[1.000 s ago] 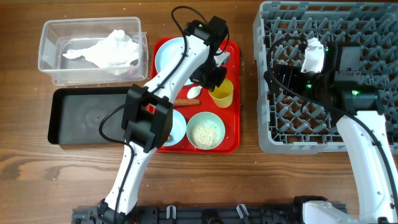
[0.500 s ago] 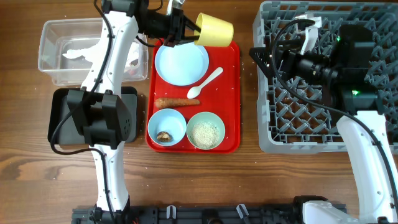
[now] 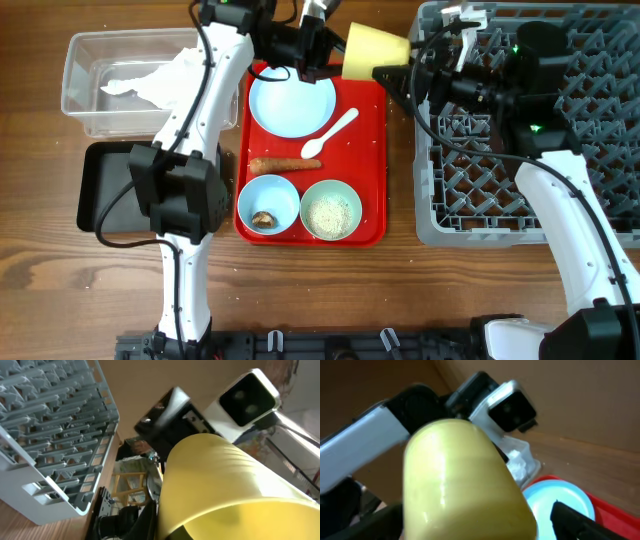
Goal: Sort waste into correct bins and load items into the dishwasher rack
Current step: 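Lower the yellow cup into the rack's lower left with the right gripper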
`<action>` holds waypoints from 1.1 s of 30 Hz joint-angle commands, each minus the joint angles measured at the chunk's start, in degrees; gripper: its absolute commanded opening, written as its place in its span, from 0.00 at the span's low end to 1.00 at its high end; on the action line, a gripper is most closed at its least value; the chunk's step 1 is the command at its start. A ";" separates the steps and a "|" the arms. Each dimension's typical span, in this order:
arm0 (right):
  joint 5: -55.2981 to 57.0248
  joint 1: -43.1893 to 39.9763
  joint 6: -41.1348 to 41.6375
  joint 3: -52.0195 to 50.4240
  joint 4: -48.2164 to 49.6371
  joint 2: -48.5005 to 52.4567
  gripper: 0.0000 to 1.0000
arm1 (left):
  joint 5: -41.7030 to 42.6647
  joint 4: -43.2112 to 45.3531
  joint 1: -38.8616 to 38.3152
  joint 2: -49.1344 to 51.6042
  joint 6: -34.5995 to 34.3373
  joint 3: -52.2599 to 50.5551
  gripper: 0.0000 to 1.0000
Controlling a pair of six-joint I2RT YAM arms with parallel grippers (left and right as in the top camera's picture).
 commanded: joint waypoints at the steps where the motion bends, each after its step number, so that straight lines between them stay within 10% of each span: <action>1: -3.39 0.07 3.89 0.66 4.24 0.90 0.80 | 1.90 -0.20 -1.40 -1.07 0.11 1.01 0.04; 7: -6.58 0.07 5.68 0.66 4.37 0.90 0.33 | 1.73 0.04 -1.27 -1.07 0.11 1.01 0.11; 20: -4.63 -8.17 0.85 0.66 -12.28 -1.90 0.32 | -18.40 1.36 -0.11 -1.07 0.11 1.01 0.32; 25: 17.84 -12.13 -5.70 2.01 -39.26 -8.46 0.33 | -42.49 1.31 0.22 -1.07 0.09 1.01 0.36; 33: 51.67 -12.11 -5.29 12.28 -79.47 -11.89 0.34 | -57.96 1.29 0.20 -1.07 0.11 1.01 0.41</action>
